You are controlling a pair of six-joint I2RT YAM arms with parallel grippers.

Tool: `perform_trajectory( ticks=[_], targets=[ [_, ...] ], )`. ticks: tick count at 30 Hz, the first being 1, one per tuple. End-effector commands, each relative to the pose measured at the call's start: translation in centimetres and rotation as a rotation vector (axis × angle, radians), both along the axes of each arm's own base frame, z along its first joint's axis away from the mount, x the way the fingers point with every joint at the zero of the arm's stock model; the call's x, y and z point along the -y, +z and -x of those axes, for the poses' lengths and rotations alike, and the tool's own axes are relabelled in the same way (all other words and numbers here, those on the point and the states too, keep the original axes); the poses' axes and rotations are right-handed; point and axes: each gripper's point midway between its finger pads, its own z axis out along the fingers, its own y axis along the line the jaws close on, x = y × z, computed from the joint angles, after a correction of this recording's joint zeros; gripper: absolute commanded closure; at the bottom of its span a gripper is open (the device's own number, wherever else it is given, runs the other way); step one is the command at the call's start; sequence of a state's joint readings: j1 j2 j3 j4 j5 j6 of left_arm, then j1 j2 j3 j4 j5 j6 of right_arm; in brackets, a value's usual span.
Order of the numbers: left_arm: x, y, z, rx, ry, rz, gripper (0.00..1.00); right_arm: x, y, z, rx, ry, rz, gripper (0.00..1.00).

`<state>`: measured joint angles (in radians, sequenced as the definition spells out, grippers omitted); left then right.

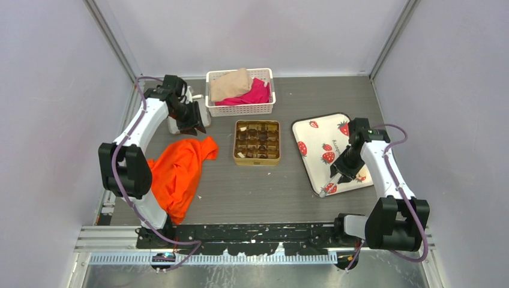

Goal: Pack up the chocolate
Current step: Pick up the fake chocolate from the plate.

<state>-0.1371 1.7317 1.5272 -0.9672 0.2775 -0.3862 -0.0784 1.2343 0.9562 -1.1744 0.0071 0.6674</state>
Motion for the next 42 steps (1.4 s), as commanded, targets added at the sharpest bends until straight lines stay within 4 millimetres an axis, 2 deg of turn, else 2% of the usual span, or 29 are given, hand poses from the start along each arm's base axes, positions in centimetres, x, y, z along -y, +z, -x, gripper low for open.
perform_trajectory(
  ticks=[1,16,25,37,40,42],
  targets=[
    [0.3,1.3,-1.4,0.06,-0.002,0.028,0.6,-0.4,0.1,-0.5,0.01,0.014,-0.035,0.61],
    [0.2,0.9,-1.9,0.056,-0.001,0.02,0.6,0.4,-0.3,-0.5,-0.013,-0.017,-0.019,0.53],
    [0.2,0.7,-2.1,0.055,0.002,0.019,0.6,1.0,-1.2,-1.1,-0.031,-0.029,-0.026,0.52],
    [0.1,0.7,-2.2,0.056,0.01,0.015,0.6,1.7,-2.1,-2.6,-0.032,-0.018,-0.03,0.55],
    [0.1,0.7,-2.2,0.055,0.011,0.016,0.6,1.9,-2.3,-2.8,-0.035,-0.017,-0.03,0.59],
    [0.1,0.8,-2.3,0.057,0.011,0.015,0.6,1.9,-2.3,-2.8,-0.033,-0.018,-0.03,0.66]
  ],
)
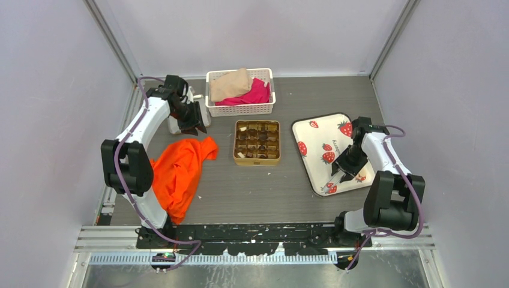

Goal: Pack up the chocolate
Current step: Pick up the fake chocolate from the plate.

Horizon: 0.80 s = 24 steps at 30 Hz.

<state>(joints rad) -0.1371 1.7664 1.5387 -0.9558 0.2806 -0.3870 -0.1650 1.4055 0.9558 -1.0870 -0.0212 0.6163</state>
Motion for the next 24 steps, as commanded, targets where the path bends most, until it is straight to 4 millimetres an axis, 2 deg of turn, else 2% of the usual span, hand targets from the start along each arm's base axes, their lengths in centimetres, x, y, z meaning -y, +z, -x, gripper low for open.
perform_trajectory(
  ticks=[1,6,24],
  targets=[
    [-0.1,1.6,-1.6,0.07,0.011,0.013,0.6,0.4,0.7,-1.2,0.048,0.015,0.005,0.72],
    [-0.1,1.7,-1.6,0.071,0.011,0.013,0.6,0.2,1.2,-1.0,0.062,0.02,-0.005,0.98],
    [0.4,1.8,-1.2,0.07,0.003,0.042,0.6,-0.6,3.0,-0.5,0.134,0.026,-0.034,0.99]
  ],
)
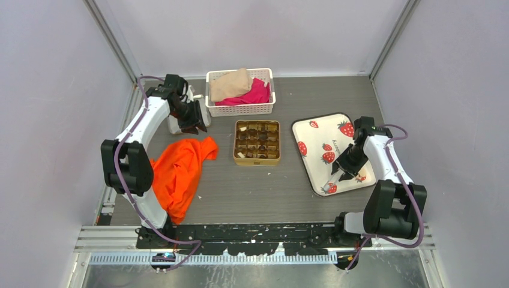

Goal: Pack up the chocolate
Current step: Pick up the fake chocolate from the plate.

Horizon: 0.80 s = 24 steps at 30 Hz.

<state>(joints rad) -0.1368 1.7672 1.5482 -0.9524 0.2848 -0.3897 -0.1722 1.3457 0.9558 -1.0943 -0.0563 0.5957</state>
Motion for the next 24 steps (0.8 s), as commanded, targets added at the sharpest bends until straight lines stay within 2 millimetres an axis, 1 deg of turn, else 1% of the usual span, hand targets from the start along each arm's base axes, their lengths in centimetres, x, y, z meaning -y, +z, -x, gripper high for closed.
perform_trajectory(
  ticks=[1,7,13,18,24],
  targets=[
    [0.3,1.5,-0.8,0.061,0.0,0.034,0.6,-0.3,1.8,-0.3,0.077,0.011,-0.011,0.99],
    [0.1,1.6,-0.4,0.057,0.003,0.026,0.6,-0.7,2.4,-0.3,0.105,0.009,-0.03,0.99],
    [0.2,2.3,-0.2,0.074,0.008,0.034,0.6,-1.1,2.8,-0.4,0.12,0.03,-0.051,0.99],
    [0.2,2.3,0.5,0.063,-0.009,0.039,0.6,-1.6,3.2,-0.6,0.145,0.071,-0.078,0.99],
    [1.0,3.8,1.2,0.096,-0.011,0.092,0.6,-2.4,3.9,-1.4,0.182,0.099,-0.127,0.99]
  ],
)
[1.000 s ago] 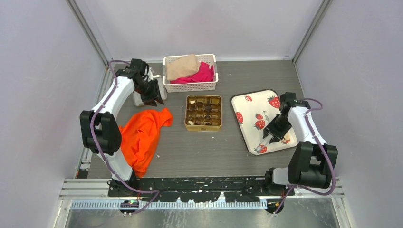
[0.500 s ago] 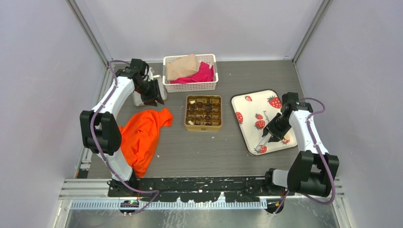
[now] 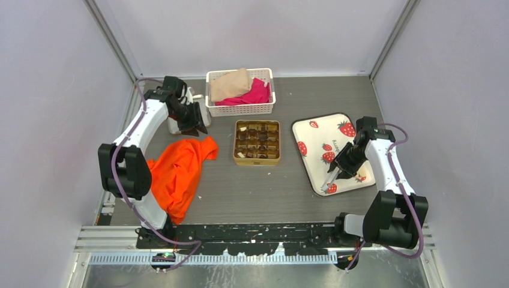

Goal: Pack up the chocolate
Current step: Pick up the fake chocolate from the plate.

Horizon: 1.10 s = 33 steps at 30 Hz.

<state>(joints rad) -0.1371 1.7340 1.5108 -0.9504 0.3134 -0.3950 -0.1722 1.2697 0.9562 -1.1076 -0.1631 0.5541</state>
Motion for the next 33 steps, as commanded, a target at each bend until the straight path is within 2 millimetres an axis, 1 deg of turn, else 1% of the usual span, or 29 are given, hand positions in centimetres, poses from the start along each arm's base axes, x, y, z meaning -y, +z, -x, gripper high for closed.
perform_trajectory(
  ticks=[1,4,7,10,13,16,17,21,26,28,33],
  targets=[
    [0.5,3.5,0.1,0.108,-0.001,0.061,0.6,-0.8,2.3,-1.5,0.107,0.051,-0.045,0.99],
    [0.1,3.2,0.2,0.097,0.016,0.041,0.6,-1.0,2.9,-1.5,0.122,0.069,-0.055,0.99],
    [-0.4,3.3,0.1,0.095,0.063,0.011,0.6,-1.3,3.4,-1.7,0.149,0.092,-0.074,0.99],
    [-0.3,3.5,0.4,0.081,0.083,0.022,0.6,-1.6,3.9,-1.8,0.145,0.101,-0.092,0.99],
    [-0.4,3.3,1.1,0.052,0.096,0.008,0.6,-2.1,4.7,-2.0,0.189,0.092,-0.114,0.99],
    [-0.7,3.4,1.8,0.047,0.126,-0.003,0.6,-2.0,5.1,-1.9,0.207,0.066,-0.104,0.99],
    [-0.7,3.8,2.0,0.063,0.132,0.002,0.6,-2.0,5.2,-1.9,0.209,0.06,-0.1,0.99],
    [-1.1,3.4,2.9,0.055,0.152,-0.009,0.59,-1.8,5.1,-1.8,0.2,0.053,-0.09,0.99],
    [-1.1,3.7,3.5,0.047,0.161,-0.004,0.59,-1.5,4.7,-1.2,0.158,0.072,-0.075,0.99],
    [-1.0,4.0,3.8,0.058,0.155,-0.007,0.59,-1.5,4.7,-1.4,0.157,0.077,-0.078,0.99],
    [-0.9,3.9,4.5,0.08,0.133,-0.043,0.59,-1.6,4.9,-2.2,0.17,0.072,-0.09,0.99]
  ],
)
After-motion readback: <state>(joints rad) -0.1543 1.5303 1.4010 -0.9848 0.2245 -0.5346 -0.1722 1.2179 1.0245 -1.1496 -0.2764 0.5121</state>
